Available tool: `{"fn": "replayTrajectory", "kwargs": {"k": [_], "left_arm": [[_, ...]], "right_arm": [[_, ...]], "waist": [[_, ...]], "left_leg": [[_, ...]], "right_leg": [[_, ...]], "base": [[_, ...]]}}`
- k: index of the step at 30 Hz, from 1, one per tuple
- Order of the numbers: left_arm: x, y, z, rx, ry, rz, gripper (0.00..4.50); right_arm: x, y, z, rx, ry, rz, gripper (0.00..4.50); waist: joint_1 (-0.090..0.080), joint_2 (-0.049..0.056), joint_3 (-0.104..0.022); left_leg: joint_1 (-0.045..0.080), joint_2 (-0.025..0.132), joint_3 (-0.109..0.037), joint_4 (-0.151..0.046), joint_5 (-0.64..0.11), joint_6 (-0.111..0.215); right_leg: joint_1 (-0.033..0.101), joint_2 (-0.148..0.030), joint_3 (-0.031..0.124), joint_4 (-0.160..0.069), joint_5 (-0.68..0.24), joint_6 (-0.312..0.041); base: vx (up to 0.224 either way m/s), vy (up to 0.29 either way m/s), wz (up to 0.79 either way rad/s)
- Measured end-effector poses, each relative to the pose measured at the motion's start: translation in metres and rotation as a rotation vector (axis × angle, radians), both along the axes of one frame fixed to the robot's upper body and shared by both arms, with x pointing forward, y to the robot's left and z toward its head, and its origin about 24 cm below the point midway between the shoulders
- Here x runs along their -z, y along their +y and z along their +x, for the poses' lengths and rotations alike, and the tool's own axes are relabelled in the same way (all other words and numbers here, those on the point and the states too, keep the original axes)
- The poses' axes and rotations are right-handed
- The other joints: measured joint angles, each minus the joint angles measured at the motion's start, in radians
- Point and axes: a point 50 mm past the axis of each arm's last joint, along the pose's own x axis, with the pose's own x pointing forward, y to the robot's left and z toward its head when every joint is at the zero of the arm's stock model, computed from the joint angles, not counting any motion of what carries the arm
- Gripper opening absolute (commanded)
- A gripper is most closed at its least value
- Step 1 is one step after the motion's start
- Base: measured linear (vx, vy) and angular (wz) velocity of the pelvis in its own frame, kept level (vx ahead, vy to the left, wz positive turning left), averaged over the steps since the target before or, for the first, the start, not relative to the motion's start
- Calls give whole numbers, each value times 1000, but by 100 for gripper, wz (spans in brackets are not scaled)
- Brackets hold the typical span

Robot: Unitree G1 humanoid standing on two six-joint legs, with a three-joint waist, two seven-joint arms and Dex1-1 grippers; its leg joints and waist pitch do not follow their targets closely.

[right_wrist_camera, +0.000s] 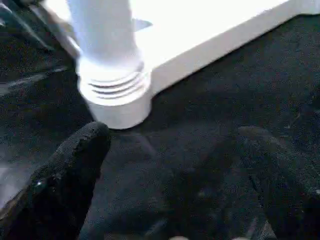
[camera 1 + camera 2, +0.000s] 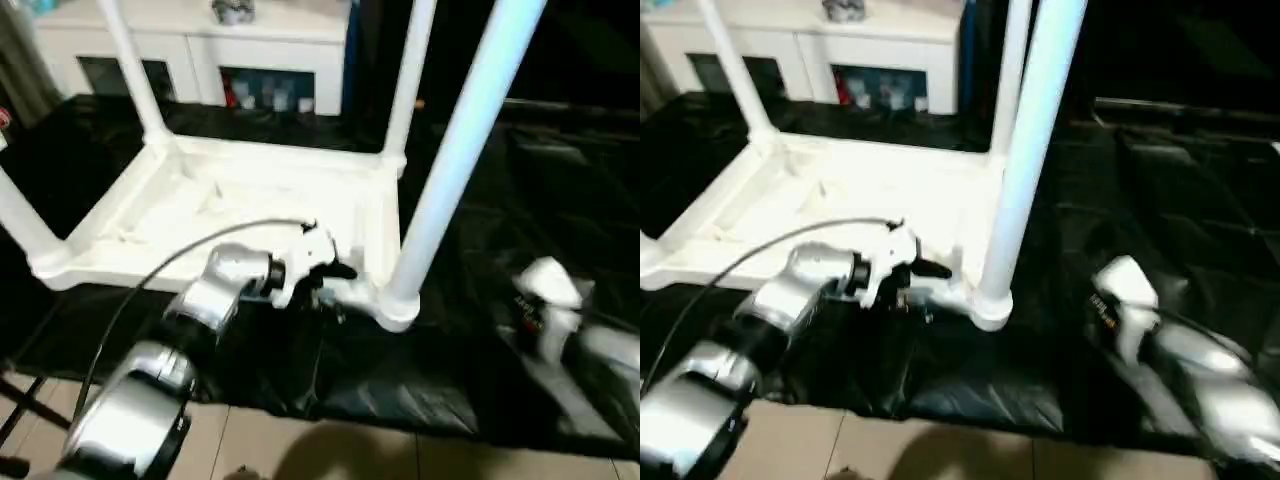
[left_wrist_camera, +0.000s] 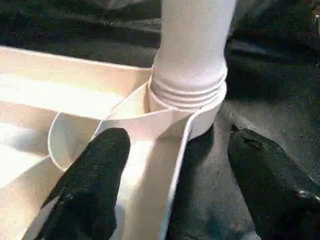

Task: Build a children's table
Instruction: Rotate table base

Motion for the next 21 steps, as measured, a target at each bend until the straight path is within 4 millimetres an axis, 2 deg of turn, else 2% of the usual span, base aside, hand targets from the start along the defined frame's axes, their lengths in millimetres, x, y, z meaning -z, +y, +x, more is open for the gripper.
{"fn": "replayTrajectory", "kwargs": {"k": [4, 9, 15, 21], "left_arm": [[2, -6, 2, 36, 52, 3, 298], [-2, 0, 8, 48, 45, 32, 254], [5, 15, 10, 12, 75, 86, 193], [4, 17, 12, 18, 56, 110, 141]], "right_arm": [[-4, 4, -10, -59, 44, 23, 450], [-8, 9, -15, -88, 64, 34, 450], [-10, 12, -21, -100, 89, 39, 450], [-9, 12, -22, -95, 98, 36, 450]], "waist": [[5, 0, 0], [6, 3, -1], [8, 3, -1], [8, 4, -1]], "left_leg": [[0, 0, 0, 0, 0, 0], [0, 0, -1, 0, 0, 0], [0, 0, -1, 0, 0, 0], [0, 0, -1, 0, -1, 1]], "right_leg": [[0, 0, -1, -1, 0, 0], [0, 0, -1, -1, 0, 0], [0, 0, -2, -3, 0, 0], [2, 0, -2, -3, 0, 0]], "base": [[0, 0, 0], [0, 0, 0], [0, 0, 0], [0, 0, 0]]}}
